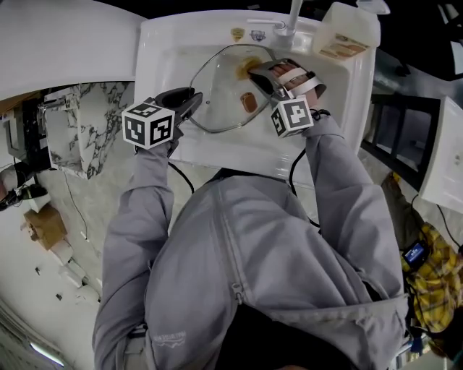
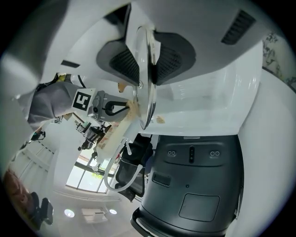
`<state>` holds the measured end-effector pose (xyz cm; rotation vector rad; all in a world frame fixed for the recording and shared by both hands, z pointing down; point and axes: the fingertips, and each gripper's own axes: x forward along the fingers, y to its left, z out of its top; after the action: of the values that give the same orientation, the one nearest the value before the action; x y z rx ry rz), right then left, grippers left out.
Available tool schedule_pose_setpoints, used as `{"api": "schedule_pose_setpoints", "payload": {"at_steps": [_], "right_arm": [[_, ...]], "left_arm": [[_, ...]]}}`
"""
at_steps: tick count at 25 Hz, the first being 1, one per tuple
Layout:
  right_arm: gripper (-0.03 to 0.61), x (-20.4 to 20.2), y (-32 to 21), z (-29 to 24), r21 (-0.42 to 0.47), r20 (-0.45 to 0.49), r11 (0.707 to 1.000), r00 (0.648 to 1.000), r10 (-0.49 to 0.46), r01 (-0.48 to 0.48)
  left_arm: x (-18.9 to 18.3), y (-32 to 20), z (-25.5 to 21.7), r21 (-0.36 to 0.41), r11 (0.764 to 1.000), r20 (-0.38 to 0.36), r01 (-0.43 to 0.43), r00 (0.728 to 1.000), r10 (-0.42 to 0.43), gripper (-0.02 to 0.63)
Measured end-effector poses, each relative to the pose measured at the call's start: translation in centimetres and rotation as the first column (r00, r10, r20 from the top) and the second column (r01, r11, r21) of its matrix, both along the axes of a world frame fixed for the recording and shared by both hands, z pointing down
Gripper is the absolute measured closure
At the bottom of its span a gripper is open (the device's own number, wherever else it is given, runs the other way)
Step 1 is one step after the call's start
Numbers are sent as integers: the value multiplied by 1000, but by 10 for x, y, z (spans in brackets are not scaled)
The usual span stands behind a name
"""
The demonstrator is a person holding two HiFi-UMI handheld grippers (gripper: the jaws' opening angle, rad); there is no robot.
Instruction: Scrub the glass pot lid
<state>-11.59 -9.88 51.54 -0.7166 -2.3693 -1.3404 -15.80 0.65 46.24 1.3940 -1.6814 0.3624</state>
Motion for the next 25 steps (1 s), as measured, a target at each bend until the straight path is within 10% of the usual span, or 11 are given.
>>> {"api": "schedule_pose_setpoints", "payload": {"at_steps": [13,25], "right_arm": [[542,45,24,47,-85,-169,996,985,-20,6],[543,92,61,110,-82,-411,987,897,-162,141]], "left_arm": [[-2,2,-1,-53,998,97,29,995,-24,511],[-2,2,0,-47,998,115,52,992,-46,511]]}}
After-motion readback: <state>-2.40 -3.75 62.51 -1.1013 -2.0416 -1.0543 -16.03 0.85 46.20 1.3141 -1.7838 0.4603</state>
